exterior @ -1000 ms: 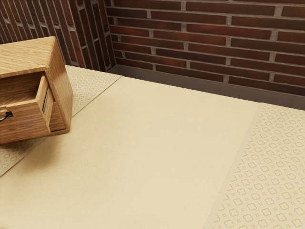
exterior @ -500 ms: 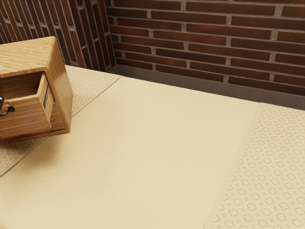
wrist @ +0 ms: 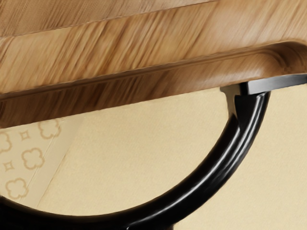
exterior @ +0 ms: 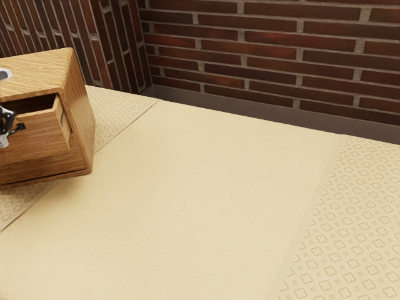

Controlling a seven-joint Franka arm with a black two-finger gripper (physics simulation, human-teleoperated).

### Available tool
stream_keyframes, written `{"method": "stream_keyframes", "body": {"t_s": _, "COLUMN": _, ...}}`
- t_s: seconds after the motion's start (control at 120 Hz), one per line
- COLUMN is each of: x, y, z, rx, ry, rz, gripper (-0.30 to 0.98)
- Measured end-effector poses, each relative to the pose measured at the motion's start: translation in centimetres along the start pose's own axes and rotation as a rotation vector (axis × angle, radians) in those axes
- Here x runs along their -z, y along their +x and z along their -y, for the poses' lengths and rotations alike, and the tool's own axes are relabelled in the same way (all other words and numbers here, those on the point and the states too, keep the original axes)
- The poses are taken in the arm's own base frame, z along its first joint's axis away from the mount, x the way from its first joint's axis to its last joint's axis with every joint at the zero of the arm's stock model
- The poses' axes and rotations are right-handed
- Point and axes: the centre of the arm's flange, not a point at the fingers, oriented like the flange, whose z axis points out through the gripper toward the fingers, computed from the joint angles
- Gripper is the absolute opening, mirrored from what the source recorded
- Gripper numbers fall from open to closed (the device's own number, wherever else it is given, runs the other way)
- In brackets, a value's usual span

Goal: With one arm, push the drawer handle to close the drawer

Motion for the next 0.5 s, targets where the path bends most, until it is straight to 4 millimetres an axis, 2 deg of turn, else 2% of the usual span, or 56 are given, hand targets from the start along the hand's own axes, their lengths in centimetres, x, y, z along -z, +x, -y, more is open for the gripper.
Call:
{"method": "stream_keyframes", "body": {"t_s": 0.117, "x": 0.1, "y": 1.5, "z": 1.0, "rx": 0.016, "ry": 0.001, "rz": -0.01, "gripper": -0.1}}
{"method": "stream_keyframes", "body": {"t_s": 0.317, "x": 1.0, "y": 4.5, "z": 0.2, "rx": -0.004, "ry": 0.003, "rz": -0.047, "gripper": -0.1}}
{"method": "stream_keyframes", "body": {"t_s": 0.5, "x": 2.2, "y": 6.7, "z": 0.2, "rx": -0.015, "ry": 0.007, "rz": -0.088, "gripper": -0.1}}
